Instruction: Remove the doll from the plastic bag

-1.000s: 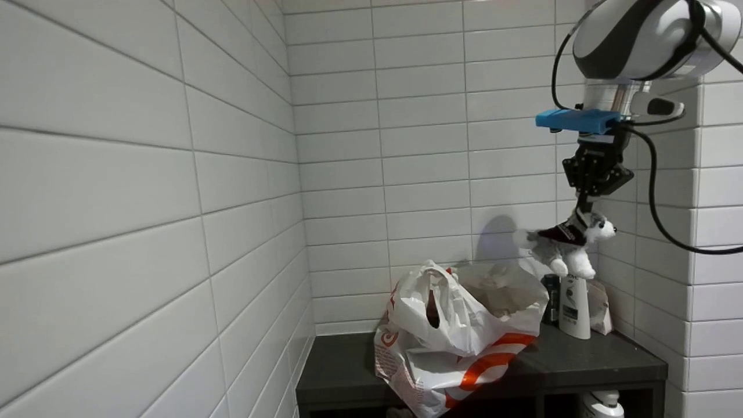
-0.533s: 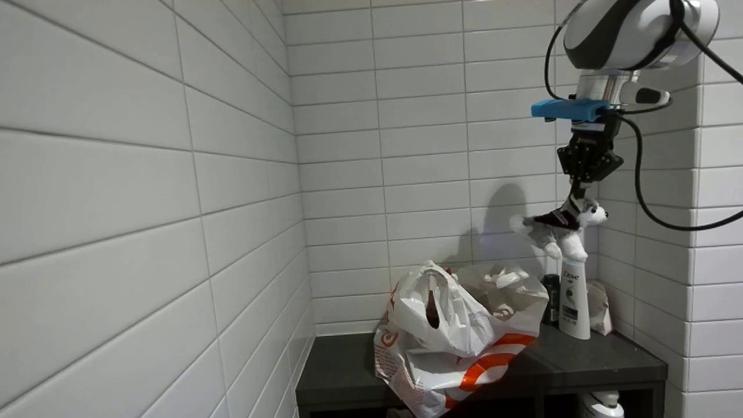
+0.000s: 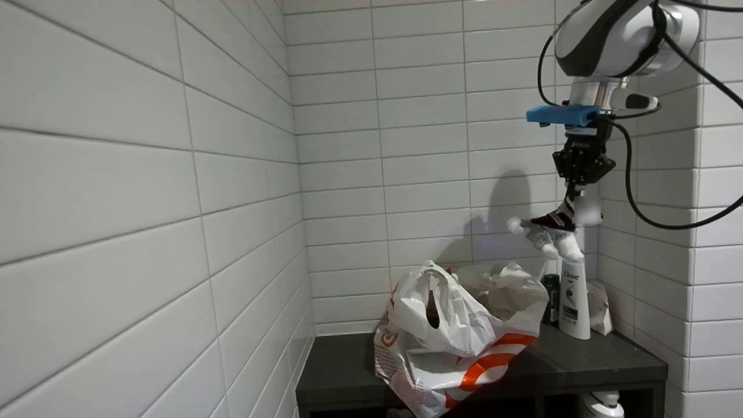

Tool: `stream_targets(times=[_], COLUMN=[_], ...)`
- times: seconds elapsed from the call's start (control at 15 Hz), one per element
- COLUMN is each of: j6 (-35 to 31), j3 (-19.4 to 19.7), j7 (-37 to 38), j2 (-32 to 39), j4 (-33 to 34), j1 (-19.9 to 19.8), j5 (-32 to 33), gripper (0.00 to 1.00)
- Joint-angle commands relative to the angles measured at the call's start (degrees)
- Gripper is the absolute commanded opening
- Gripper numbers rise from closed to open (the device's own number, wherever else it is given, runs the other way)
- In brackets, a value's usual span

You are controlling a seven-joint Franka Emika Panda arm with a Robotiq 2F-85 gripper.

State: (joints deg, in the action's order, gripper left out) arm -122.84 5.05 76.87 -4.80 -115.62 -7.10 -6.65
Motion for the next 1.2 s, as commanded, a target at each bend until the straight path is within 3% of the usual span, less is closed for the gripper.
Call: stream_targets(times=[0.0,0.87,1.13], j6=[2.1,5.2,5.3], j3=[1.2,2.0,1.5], j7=[-1.5,-3.1,-3.1], j2=[1.6,12.1,13.2], j4=[3.2,15.6,14.1], j1=[-0.6,0.5,1.4], j5=[-1.3,-1.7,-1.7], gripper=[0.01,0.01,0.01])
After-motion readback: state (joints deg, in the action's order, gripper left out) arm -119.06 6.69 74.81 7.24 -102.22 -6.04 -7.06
